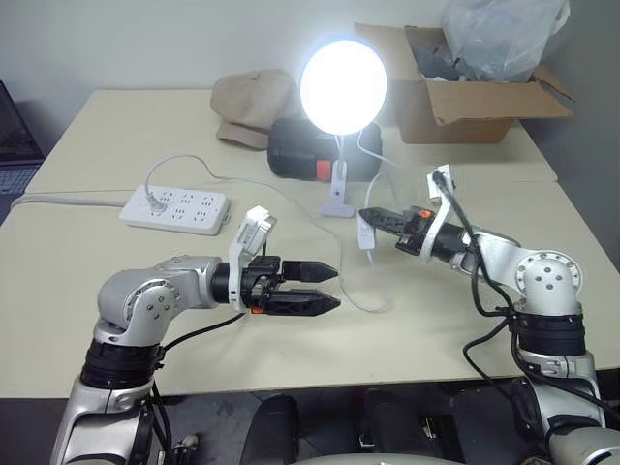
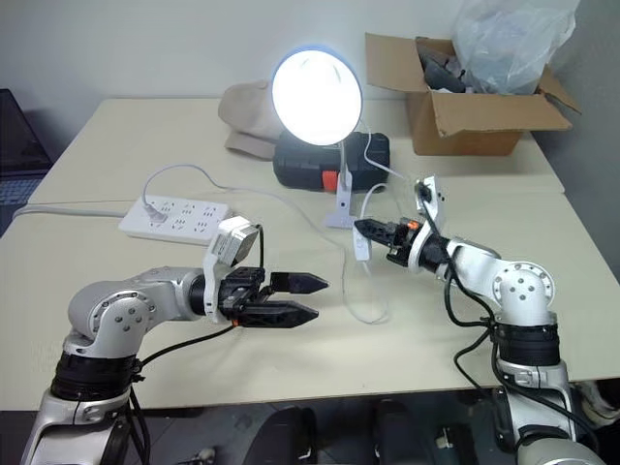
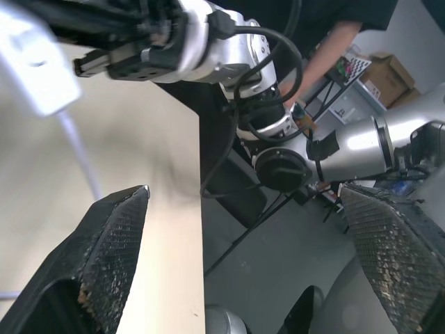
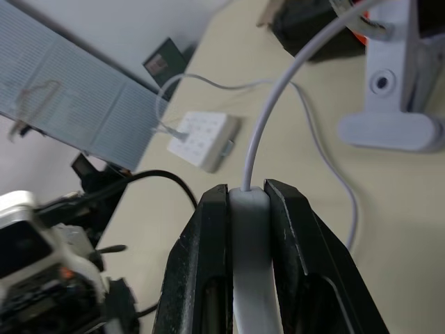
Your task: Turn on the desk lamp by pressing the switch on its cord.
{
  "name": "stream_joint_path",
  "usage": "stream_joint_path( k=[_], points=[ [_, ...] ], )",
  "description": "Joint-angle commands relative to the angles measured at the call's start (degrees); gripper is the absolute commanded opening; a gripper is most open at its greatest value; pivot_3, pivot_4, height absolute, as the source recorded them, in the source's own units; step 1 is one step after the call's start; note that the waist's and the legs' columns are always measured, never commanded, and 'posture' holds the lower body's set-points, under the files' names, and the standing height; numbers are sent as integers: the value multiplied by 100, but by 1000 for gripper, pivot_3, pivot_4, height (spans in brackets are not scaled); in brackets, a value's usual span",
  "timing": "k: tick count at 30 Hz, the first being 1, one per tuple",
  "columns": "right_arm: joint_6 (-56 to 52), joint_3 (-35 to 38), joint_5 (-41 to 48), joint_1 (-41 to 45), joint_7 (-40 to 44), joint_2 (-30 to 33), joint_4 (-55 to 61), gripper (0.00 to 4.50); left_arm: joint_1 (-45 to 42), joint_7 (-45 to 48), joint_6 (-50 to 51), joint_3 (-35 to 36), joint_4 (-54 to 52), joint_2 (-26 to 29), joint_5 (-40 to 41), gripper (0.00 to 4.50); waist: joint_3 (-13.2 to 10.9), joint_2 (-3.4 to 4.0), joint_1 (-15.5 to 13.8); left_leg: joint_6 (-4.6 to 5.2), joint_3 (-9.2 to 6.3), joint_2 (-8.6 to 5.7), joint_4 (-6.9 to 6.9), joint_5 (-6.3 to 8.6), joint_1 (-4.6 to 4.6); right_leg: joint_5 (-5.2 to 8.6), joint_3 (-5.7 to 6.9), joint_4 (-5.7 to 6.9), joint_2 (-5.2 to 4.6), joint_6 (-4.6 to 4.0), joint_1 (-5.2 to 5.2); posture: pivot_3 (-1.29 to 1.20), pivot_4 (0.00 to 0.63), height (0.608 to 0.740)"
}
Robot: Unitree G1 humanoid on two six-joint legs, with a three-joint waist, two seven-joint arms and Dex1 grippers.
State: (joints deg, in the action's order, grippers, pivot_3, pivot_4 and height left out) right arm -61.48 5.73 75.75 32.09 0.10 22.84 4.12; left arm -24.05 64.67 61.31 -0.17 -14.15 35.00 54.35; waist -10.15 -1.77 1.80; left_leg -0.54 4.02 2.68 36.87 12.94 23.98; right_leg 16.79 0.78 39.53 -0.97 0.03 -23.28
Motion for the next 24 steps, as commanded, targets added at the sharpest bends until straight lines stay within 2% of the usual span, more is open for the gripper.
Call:
stream_joint_path(
  k=[1, 6, 10, 15, 16, 17, 24],
  points=[
    [229, -375, -964, 48, 428, 75, -152, 380, 115, -8, -86, 110, -305, 157, 84, 4500, 0, 0, -2, 0, 0, 0, 0, 0, 0, 0, 0, -1, 0, 0, 0, 0, 150, 740],
    [526, -605, -1991, 191, 586, -35, -647, 380, 146, -390, -674, 213, -85, 95, -430, 4500, 0, 0, -11, 0, 0, -2, 1, 0, 3, -2, 0, -8, 0, 4, 1, 0, 150, 740],
    [685, -614, -2618, 196, 520, -145, -877, 380, 173, -644, -1513, -49, -26, 44, -1237, 4500, 0, 0, -13, 0, 1, -2, 0, 0, 5, -3, -1, -14, 0, 4, 1, 0, 150, 740],
    [710, -375, -2916, 243, 507, -386, -1004, 380, 433, -100, -2054, -576, -365, 430, -1749, 4500, 0, 0, -1, 0, 4, 0, 0, 0, 2, -5, -5, -15, -1, 7, 2, 0, 150, 740],
    [703, -340, -2960, 263, 525, -417, -1023, 1080, 463, -45, -2129, -632, -377, 469, -1804, 4500, 0, 0, -2, 1, 6, 0, 0, 0, 1, -6, -6, -13, -1, 8, 2, 0, 150, 740],
    [687, -297, -2995, 282, 530, -453, -1038, 1191, 468, -46, -2171, -652, -351, 466, -1833, 4500, 0, 0, -5, 0, 6, 0, -1, 0, 0, -6, -6, -12, -1, 7, 2, 0, 150, 740],
    [515, -5, -3168, 321, 608, -623, -939, 2765, 406, 23, -2385, -730, -96, 389, -1974, 4500, 0, 0, -11, 2, 6, -1, -2, 1, 4, -6, -5, -17, -1, 6, 1, 0, 150, 740]
  ],
)
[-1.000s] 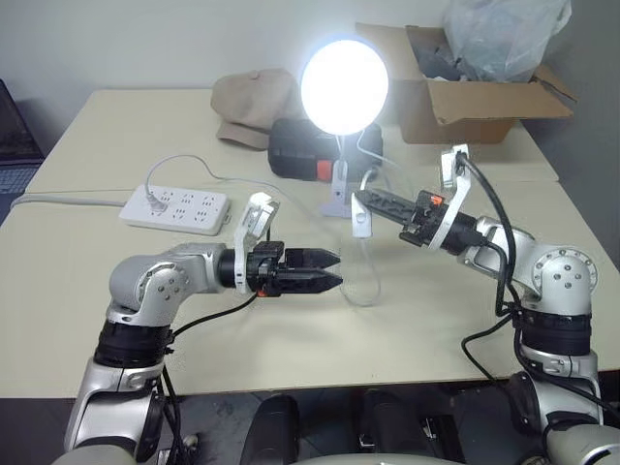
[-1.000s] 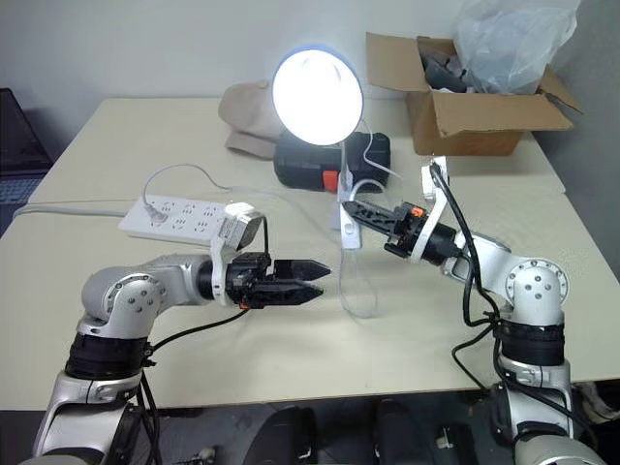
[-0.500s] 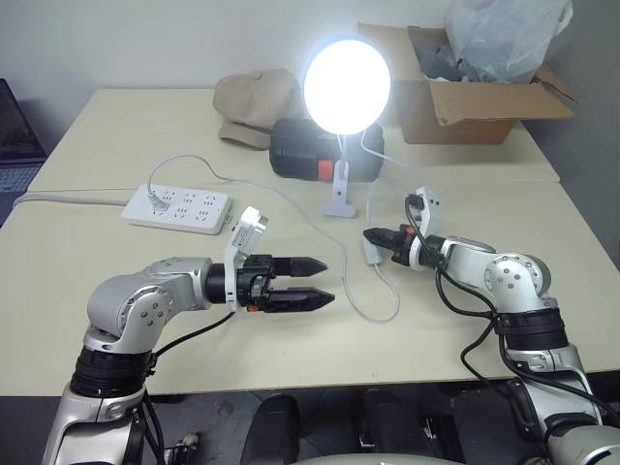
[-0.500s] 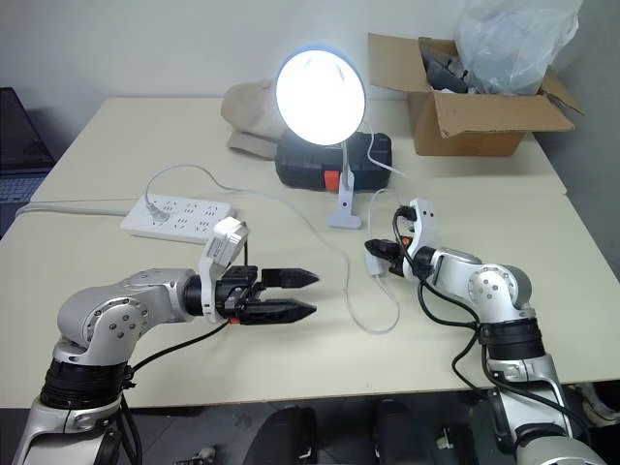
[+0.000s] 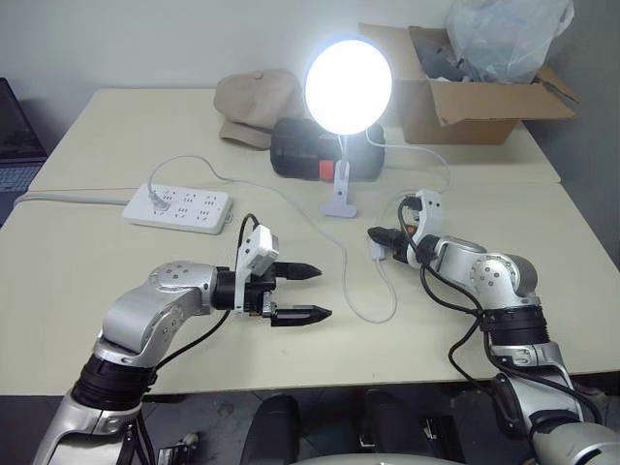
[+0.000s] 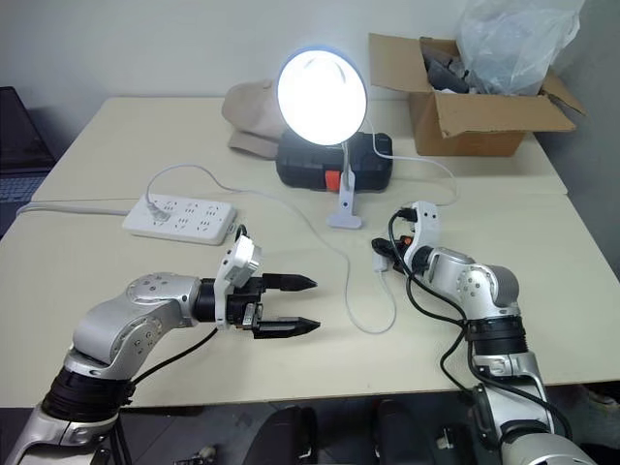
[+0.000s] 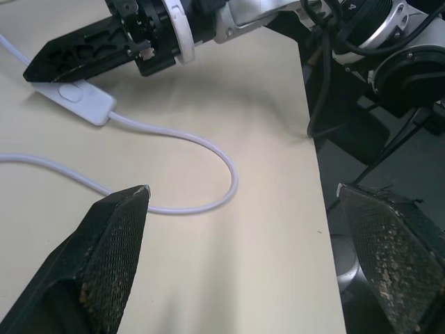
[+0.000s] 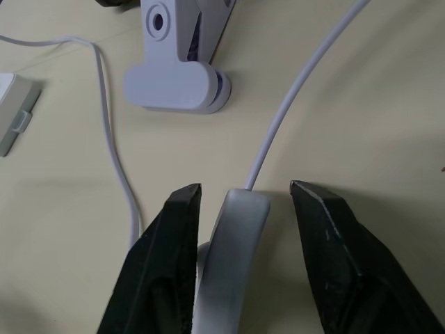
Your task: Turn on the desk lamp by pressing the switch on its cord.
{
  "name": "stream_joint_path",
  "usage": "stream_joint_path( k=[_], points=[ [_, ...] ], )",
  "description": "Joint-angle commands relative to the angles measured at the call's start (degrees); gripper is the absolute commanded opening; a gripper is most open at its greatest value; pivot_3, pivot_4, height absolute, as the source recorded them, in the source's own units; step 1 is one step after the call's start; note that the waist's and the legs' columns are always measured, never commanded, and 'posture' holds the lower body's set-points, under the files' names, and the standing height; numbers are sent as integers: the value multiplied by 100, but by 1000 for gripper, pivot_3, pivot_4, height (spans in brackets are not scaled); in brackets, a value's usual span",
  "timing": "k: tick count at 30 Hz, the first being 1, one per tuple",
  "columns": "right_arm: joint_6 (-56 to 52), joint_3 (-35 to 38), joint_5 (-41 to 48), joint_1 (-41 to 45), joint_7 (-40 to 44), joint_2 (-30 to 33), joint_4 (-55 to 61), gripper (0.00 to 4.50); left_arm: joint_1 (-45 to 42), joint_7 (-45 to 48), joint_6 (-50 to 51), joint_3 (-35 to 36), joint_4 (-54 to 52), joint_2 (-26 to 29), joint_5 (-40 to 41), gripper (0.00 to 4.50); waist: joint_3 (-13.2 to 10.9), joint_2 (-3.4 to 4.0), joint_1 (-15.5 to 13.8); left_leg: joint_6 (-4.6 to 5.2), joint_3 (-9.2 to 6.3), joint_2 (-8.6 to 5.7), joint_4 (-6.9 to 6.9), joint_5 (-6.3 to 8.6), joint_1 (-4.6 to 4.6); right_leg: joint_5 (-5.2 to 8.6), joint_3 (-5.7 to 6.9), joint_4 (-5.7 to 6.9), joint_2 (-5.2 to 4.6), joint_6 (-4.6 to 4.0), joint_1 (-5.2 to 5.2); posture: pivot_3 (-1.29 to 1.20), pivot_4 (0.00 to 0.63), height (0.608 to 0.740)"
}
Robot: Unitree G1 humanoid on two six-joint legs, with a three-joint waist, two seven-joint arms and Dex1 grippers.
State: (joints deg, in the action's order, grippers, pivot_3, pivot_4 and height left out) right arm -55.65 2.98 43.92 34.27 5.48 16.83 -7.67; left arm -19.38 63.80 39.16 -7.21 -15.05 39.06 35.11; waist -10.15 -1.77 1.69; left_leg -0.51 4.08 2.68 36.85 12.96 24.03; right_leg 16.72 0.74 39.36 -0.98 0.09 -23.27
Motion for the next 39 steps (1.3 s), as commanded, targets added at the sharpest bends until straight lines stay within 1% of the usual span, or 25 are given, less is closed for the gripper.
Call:
stream_joint_path(
  k=[1, 4, 6, 7, 9, 11, 13, 14, 16, 18, 19, 23, 25, 26, 28, 30, 32, 34, 37, 39],
  points=[
    [-94, 335, 46, 105, 87, -33, 316, 3039, -57, 132, -217, -36, 29, -27, -81, 4500, 0, 0, 0, 0, 0, 0, 0, 0, 0, 0, 0, -1, 0, -1, 0, 0, 150, 740],
    [-245, 501, 171, 92, 190, 34, 661, 3777, -59, 23, -505, -3, 158, -150, -253, 4500, 0, 0, 0, 1, 0, 0, 0, 1, 1, -1, 0, -1, 0, -1, 0, 0, 150, 740],
    [-494, 669, 321, 36, 266, 191, 991, 4319, -102, -12, -1040, -29, 278, -230, -586, 4500, -1, 1, -3, 2, -1, 0, 0, 1, 0, 0, 1, -1, 0, 0, 0, 0, 150, 740],
    [-618, 758, 396, 14, 293, 251, 1108, 4469, -115, -6, -1343, -54, 334, -251, -778, 4500, -1, 1, -3, 2, -1, 0, 0, 1, 2, -1, 2, -1, 0, -1, 0, 0, 150, 740],
    [-773, 864, 474, -16, 326, 316, 1232, 4469, -142, -32, -1726, -85, 454, -288, -1050, 4500, -1, 1, -6, 3, -1, 0, 0, 2, 1, -2, 2, -1, 0, -3, 0, 0, 150, 740],
    [-914, 842, 539, -176, 808, 854, 1632, 4469, -431, -282, -2327, -26, 821, -414, -1449, 4500, -1, 2, -20, 4, 0, 0, 0, 2, 1, -14, 2, -2, 0, -24, 0, 0, 150, 740],
    [-889, 688, 503, -323, 1364, 1420, 2002, 4469, -661, -386, -2710, 37, 1118, -456, -1692, 4500, -1, 2, -61, 9, -2, -2, 0, 5, 6, -14, 9, -5, -2, -23, 0, 0, 150, 740],
    [-744, 531, 379, -421, 1765, 1805, 2198, 4469, -753, -354, -2767, 71, 1229, -425, -1718, 4500, -2, 4, -67, 12, -1, -2, 1, 7, 8, -15, 8, -8, -2, -21, 0, 0, 150, 740],
    [-442, 292, 140, -578, 2356, 2354, 2440, 4469, -872, -302, -2894, 114, 1402, -378, -1769, 4500, -2, 4, -68, 26, 1, -1, 3, 15, 12, -18, 7, -23, 0, -16, 0, 0, 150, 740],
    [81, 116, -195, -835, 3150, 3082, 2665, 4469, -1057, -344, -3033, 220, 1652, -288, -1885, 4500, -2, 3, -60, 32, 2, -1, 3, 19, 17, -19, 7, -36, 0, -14, 0, 0, 150, 740],
    [286, 70, -309, -927, 3434, 3331, 2726, 4469, -1127, -373, -3096, 267, 1755, -260, -1928, 4500, -2, 3, -57, 37, 3, -1, 5, 22, 19, -18, 6, -38, 0, -14, -1, 0, 150, 740],
    [1043, 340, -490, -1407, 4712, 4243, 2916, 4469, -1511, -592, -3230, 539, 2272, 16, -2169, 4500, -4, 1, -21, 42, 3, -1, 5, 25, 21, -16, 7, -39, 0, -9, -1, 0, 150, 740],
    [1312, 449, -602, -1606, 5088, 4524, 2894, 4469, -1734, -662, -2862, 757, 2412, 30, -1936, 4500, -4, -1, -24, 42, 2, 1, 7, 25, 21, -4, 8, -38, 2, 11, -1, 0, 150, 740],
    [1406, 536, -641, -1684, 5207, 4628, 2845, 4469, -1884, -735, -2424, 946, 2423, 7, -1655, 4500, -5, -2, -22, 42, 1, 0, 9, 25, 21, -4, 10, -37, 2, 11, -1, 0, 150, 740],
    [1508, 700, -638, -1767, 5378, 4740, 2775, 4469, -1949, -687, -1902, 1065, 2288, 81, -1429, 4500, -6, -4, -22, 41, 1, 0, 12, 25, 22, -7, 10, -36, 0, 17, 0, 0, 150, 740],
    [1565, 811, -636, -1786, 5486, 4787, 2766, 4469, -1753, -401, -1425, 1021, 1914, 299, -1245, 4500, -6, -3, -8, 40, 3, -2, 15, 24, 20, -10, 7, -36, -1, 22, 1, 0, 150, 740],
    [1633, 903, -651, -1794, 5621, 4863, 2786, 4469, -1346, 21, -864, 1001, 1308, 649, -874, 4500, -6, -3, 21, 39, 7, -2, 14, 23, 15, -11, 2, -34, -2, 23, 3, 0, 150, 740],
    [1690, 995, -660, -1817, 5739, 4918, 2789, 4469, -1088, 210, -290, 1034, 867, 921, -533, 4500, -6, -3, 21, 26, 14, 0, 12, 16, 6, -10, -6, -31, -3, 23, 4, 0, 150, 740],
    [1915, 1109, -809, -1863, 5907, 4997, 2708, 4469, -806, 352, 154, 1151, 433, 1141, -177, 4500, -7, -5, -12, 15, 7, 2, 11, 9, 7, -10, 5, -30, -3, 21, 5, 0, 150, 740],
    [2033, 1140, -882, -1878, 6006, 5042, 2639, 4469, -676, 355, 316, 1149, 254, 1246, -94, 4500, -7, -5, -42, 30, 5, -2, 12, 18, 6, -10, 7, -29, -7, 22, 9, 0, 150, 740]
  ],
)
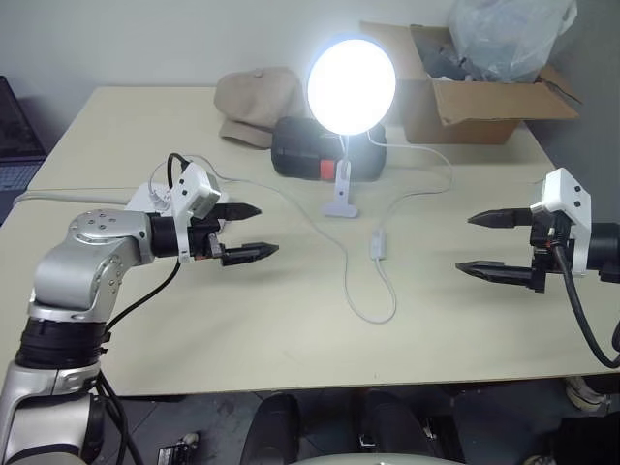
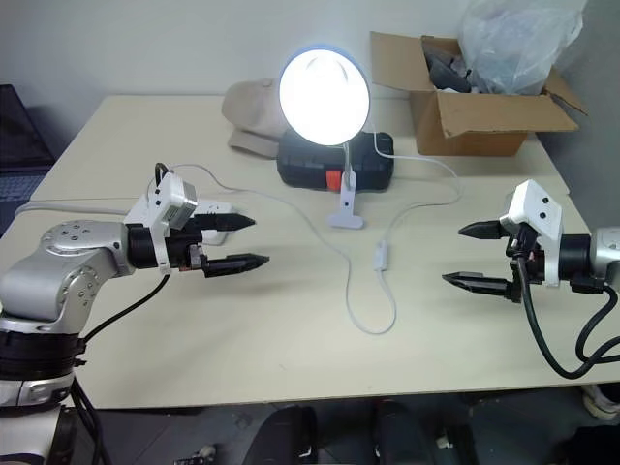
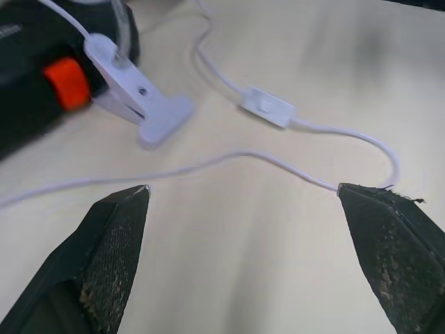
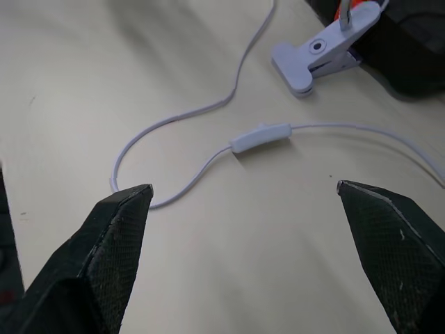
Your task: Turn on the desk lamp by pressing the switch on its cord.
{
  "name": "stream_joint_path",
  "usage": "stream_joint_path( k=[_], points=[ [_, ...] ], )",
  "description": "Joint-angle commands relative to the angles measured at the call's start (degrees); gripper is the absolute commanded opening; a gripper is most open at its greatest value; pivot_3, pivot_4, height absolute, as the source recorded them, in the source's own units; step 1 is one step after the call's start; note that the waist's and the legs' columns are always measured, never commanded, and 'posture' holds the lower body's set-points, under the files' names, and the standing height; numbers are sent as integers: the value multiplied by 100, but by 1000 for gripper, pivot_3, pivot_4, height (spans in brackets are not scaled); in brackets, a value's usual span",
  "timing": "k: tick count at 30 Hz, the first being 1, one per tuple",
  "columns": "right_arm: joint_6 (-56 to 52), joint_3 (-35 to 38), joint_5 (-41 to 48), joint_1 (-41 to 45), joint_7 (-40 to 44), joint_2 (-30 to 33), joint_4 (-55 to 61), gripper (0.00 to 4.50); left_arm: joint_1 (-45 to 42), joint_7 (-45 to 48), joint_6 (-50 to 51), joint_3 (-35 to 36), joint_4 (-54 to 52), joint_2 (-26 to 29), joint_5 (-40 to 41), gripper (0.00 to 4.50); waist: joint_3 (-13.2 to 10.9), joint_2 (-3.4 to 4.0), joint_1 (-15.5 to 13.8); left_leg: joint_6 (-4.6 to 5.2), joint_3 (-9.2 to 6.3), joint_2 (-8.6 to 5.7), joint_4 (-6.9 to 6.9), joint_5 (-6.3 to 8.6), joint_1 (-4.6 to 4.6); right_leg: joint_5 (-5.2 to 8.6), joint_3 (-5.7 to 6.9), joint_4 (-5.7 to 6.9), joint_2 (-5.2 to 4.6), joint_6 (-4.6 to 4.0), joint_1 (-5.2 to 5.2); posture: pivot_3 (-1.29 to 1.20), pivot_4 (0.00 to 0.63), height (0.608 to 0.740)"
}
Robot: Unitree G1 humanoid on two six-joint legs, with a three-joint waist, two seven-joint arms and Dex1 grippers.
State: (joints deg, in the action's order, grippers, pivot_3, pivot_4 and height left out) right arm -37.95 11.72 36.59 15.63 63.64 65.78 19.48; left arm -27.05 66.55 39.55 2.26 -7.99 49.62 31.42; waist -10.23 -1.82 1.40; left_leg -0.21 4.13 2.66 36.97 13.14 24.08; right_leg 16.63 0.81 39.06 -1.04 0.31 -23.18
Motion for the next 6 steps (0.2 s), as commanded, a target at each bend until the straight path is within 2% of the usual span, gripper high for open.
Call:
stream_joint_path(
  k=[1, 6],
  points=[
    [296, 273, -160, -18, 231, 158, -101, 4469, 152, 82, 300, 197, -533, 224, 296, 4500, 0, 0, -21, 3, 1, -1, 1, 2, 0, 0, 0, 0, -2, 1, 0, 0, 150, 740],
    [576, 189, -404, -29, 430, 228, -287, 4469, 235, -14, 468, 222, -689, 249, 438, 4500, 0, 0, -21, 4, 4, -3, 6, 2, -6, -3, -4, -1, -3, 5, 6, 0, 150, 740]
  ],
)
